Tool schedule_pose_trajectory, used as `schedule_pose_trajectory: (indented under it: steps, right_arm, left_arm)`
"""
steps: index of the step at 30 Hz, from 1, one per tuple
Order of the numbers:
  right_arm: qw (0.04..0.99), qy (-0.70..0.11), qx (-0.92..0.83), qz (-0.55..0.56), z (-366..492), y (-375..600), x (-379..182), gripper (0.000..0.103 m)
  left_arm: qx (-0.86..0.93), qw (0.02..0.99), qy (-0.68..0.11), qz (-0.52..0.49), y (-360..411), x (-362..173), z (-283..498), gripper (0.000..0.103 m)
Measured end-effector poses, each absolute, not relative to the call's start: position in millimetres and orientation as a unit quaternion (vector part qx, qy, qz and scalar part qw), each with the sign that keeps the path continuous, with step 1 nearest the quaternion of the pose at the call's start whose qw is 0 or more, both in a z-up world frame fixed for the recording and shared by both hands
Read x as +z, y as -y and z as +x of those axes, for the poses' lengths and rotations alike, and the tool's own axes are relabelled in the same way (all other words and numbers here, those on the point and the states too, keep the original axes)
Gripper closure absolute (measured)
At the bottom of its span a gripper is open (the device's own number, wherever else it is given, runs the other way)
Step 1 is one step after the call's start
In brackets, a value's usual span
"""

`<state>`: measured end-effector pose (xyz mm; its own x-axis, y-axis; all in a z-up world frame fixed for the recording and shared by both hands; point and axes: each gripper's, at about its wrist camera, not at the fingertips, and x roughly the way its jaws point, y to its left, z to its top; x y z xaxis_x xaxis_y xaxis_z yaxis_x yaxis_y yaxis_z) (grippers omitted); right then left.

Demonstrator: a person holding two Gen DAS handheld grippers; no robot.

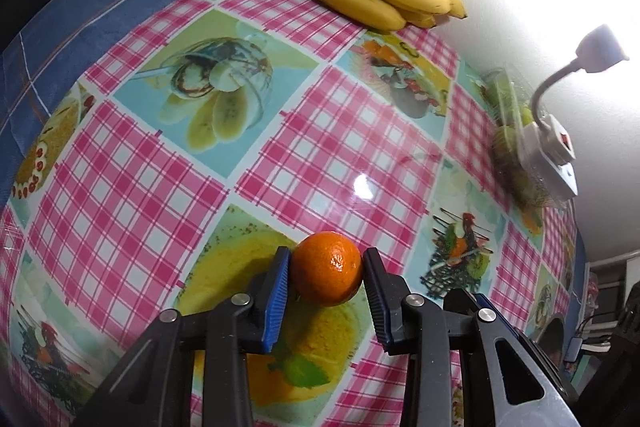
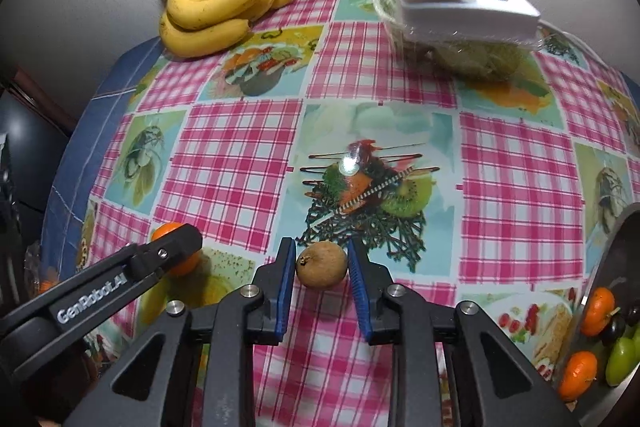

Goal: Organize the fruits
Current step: 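Grasp the kiwi with the right tool while the left tool grasps the tangerine, then carry the kiwi over the steel bowl while the left tool carries the tangerine there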

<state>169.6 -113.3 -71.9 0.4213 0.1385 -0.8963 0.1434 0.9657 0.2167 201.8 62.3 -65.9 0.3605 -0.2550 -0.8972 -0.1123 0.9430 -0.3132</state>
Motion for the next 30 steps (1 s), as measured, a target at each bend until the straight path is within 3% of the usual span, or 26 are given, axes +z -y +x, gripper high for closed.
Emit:
schedule_pose_trajectory:
  steps: [13, 30]
  right_arm:
    - [0.839, -0.520, -0.077, 0.142, 95.0, 182.3, -27.7, 0.075]
    - [0.821, -0.504, -0.182, 0.195, 7.3, 295.4, -23.7, 0.075]
  left_arm:
    - [-0.119, 0.827, -0.537, -0.113, 14.4, -18.0, 153.7, 0.064]
    - [-0.214, 0.812, -0.542, -0.023, 145.7, -14.2, 85.2, 0.064]
